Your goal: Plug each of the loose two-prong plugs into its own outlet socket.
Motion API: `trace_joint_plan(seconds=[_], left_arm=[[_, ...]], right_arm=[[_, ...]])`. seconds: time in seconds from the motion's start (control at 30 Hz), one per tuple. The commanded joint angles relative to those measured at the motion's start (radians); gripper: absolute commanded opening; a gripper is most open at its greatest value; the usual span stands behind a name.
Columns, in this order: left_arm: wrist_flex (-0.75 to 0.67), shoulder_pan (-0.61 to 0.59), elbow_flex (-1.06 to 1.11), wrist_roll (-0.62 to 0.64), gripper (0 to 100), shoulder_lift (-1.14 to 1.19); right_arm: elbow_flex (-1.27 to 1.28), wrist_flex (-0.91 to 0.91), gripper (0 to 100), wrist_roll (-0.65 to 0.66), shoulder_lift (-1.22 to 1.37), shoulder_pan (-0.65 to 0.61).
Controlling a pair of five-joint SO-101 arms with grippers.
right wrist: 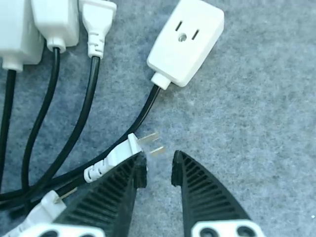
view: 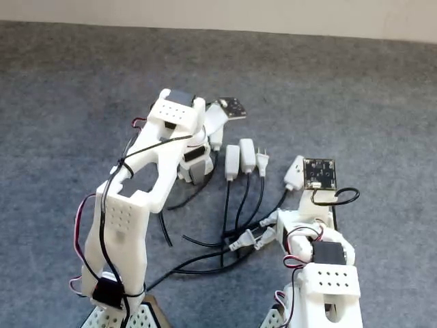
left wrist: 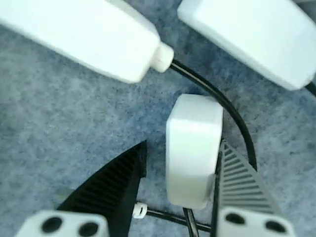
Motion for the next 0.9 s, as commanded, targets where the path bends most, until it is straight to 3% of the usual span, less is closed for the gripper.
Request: trace_joint_plan(seconds=[0.0,0.27,0.47,0.7,0.87], left_arm=[[-0.012,-0.002,-0.008,0.009,21,-0.053],[-0.008,-0.025,-0.130,0.048,22,-0.058],[0.101,-0.077,-0.318,0.046,22,-0.048],[0.149,-0.076,-0.328,0.054,22,-0.042],[0.155,-0.064,-0.343,0.157,23,0.024]], right_arm=[[-0.005,-0.016,10.1,0.000,-0.015,-0.007],[-0.005,-0.016,10.1,0.000,-0.013,-0.007],[-0.005,-0.016,10.1,0.000,-0.013,-0.007],[-0.005,-0.016,10.1,0.000,-0.013,-0.007],[-0.005,-0.016,10.1,0.000,-0.012,-0.007]])
